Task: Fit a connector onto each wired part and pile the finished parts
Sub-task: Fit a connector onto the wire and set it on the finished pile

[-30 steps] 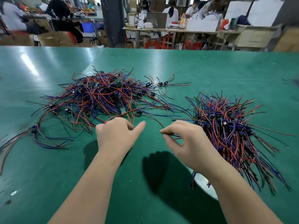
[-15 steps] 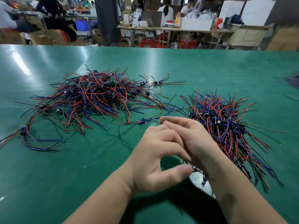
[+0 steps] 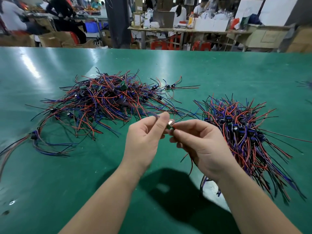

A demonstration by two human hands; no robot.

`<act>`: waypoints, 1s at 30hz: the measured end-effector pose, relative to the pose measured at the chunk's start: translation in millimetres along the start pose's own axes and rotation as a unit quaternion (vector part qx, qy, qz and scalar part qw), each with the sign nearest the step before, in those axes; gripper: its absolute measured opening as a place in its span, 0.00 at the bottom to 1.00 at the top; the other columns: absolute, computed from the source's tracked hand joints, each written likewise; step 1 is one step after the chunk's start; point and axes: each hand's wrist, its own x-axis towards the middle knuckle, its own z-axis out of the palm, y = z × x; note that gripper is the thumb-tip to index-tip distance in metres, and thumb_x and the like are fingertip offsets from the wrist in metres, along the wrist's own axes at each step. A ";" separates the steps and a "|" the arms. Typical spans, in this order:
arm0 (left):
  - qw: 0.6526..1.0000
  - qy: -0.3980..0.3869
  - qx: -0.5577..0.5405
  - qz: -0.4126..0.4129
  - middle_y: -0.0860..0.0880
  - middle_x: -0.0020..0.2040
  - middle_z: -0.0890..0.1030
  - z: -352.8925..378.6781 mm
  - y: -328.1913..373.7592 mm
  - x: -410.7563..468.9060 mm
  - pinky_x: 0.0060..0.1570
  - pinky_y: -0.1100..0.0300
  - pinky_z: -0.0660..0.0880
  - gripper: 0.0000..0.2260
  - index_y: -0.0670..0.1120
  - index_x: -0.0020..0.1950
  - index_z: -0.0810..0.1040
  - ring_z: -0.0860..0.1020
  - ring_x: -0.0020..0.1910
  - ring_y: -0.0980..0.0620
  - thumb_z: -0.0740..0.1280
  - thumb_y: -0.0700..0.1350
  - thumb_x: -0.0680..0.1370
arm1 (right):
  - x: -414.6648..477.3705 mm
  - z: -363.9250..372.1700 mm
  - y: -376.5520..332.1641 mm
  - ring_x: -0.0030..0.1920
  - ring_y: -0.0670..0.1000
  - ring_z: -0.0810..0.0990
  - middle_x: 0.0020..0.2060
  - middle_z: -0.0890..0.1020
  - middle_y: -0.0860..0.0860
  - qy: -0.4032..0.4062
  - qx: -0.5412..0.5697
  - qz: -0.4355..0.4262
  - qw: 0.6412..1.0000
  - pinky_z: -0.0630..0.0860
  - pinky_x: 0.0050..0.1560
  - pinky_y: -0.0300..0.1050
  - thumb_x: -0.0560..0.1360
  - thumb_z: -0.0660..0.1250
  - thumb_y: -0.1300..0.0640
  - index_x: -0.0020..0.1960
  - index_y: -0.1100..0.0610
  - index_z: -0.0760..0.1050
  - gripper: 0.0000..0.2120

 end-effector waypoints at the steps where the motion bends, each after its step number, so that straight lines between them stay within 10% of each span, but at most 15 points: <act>1: 1.000 -0.007 0.004 -0.002 0.48 0.42 0.85 -0.9 -1.0 -0.2 0.47 0.60 0.78 0.13 0.43 0.43 0.83 0.81 0.41 0.54 0.72 0.54 0.71 | -0.8 1.7 2.2 0.32 0.48 0.81 0.34 0.84 0.55 -0.003 -0.030 -0.016 0.999 0.75 0.33 0.36 0.62 0.73 0.64 0.37 0.57 0.83 0.05; 4: 0.999 -0.029 0.029 -0.014 0.54 0.43 0.85 -1.6 -1.6 1.5 0.45 0.67 0.75 0.08 0.45 0.49 0.82 0.80 0.42 0.60 0.72 0.47 0.74 | -2.5 1.5 3.7 0.37 0.48 0.82 0.37 0.85 0.54 -0.045 -0.091 -0.032 0.994 0.77 0.38 0.36 0.69 0.70 0.71 0.43 0.58 0.83 0.10; 8: 0.996 -0.071 0.003 -0.055 0.43 0.39 0.78 -2.0 0.5 3.1 0.48 0.44 0.75 0.16 0.40 0.41 0.81 0.73 0.40 0.49 0.62 0.50 0.79 | -2.1 -2.9 -0.3 0.39 0.51 0.83 0.38 0.86 0.55 -0.022 -0.113 -0.039 0.993 0.79 0.42 0.40 0.71 0.70 0.63 0.42 0.56 0.85 0.06; 11: 0.987 -0.131 -0.056 -0.075 0.46 0.41 0.83 -6.0 6.7 1.3 0.38 0.60 0.75 0.13 0.50 0.54 0.81 0.75 0.32 0.56 0.62 0.50 0.73 | 4.3 -8.3 -0.6 0.32 0.50 0.79 0.33 0.83 0.54 0.076 -0.089 -0.021 0.993 0.74 0.37 0.41 0.72 0.71 0.57 0.39 0.56 0.84 0.05; 14: 0.962 -0.220 -0.108 -0.116 0.40 0.42 0.81 -7.3 6.1 -1.9 0.33 0.65 0.73 0.32 0.48 0.75 0.59 0.74 0.30 0.56 0.65 0.47 0.73 | 4.1 -10.1 -3.9 0.35 0.49 0.73 0.35 0.79 0.57 0.005 -0.061 0.050 0.997 0.71 0.37 0.37 0.62 0.71 0.47 0.41 0.55 0.85 0.13; 19: 0.956 -0.235 -0.087 -0.151 0.39 0.38 0.77 -3.0 7.0 -7.5 0.30 0.65 0.72 0.40 0.48 0.78 0.47 0.74 0.27 0.55 0.66 0.47 0.71 | 4.2 -16.1 -9.1 0.27 0.46 0.75 0.29 0.80 0.53 -0.039 0.014 0.071 0.997 0.73 0.30 0.34 0.58 0.74 0.55 0.35 0.60 0.83 0.10; 30: 0.880 -0.433 -0.037 -0.194 0.48 0.42 0.84 -3.6 5.9 -14.5 0.35 0.68 0.73 0.13 0.47 0.62 0.75 0.74 0.31 0.58 0.63 0.44 0.78 | 16.2 -33.2 -29.8 0.27 0.45 0.76 0.30 0.83 0.55 0.138 0.135 0.010 0.981 0.68 0.24 0.33 0.63 0.69 0.63 0.32 0.58 0.82 0.04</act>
